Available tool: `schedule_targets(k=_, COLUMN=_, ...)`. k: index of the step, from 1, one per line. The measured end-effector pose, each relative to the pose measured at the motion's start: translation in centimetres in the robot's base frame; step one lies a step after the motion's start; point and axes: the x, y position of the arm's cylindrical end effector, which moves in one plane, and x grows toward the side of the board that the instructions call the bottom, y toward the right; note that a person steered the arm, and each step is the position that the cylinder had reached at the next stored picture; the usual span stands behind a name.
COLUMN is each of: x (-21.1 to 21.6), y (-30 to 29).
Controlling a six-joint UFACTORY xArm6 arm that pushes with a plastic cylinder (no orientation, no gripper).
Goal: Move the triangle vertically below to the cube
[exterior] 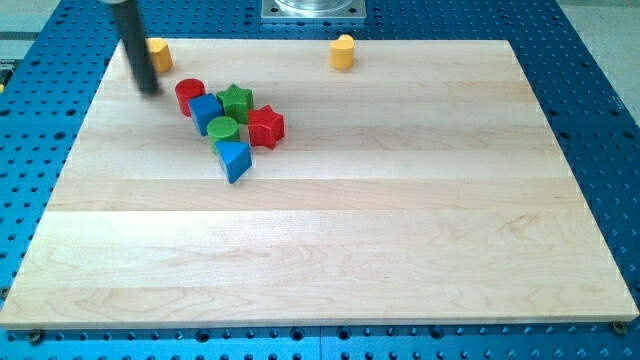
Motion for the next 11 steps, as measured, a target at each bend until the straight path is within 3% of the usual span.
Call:
schedule_targets(k=1, x=7.6, y=2.3)
schedule_targets(k=2, x=10.6, y=6.2)
schedule_targets(k=3, x=10.1, y=12.8)
schedule_targets(k=5, x=5.6, y=15.4)
schedule_targets(k=7, x=2.4, y=28.0)
schedule_targets(k=8, x=4.2, y=28.2)
schedule_targets(k=10, x=6.9, y=22.0)
schedule_targets(k=11, x=10.3, y=17.8)
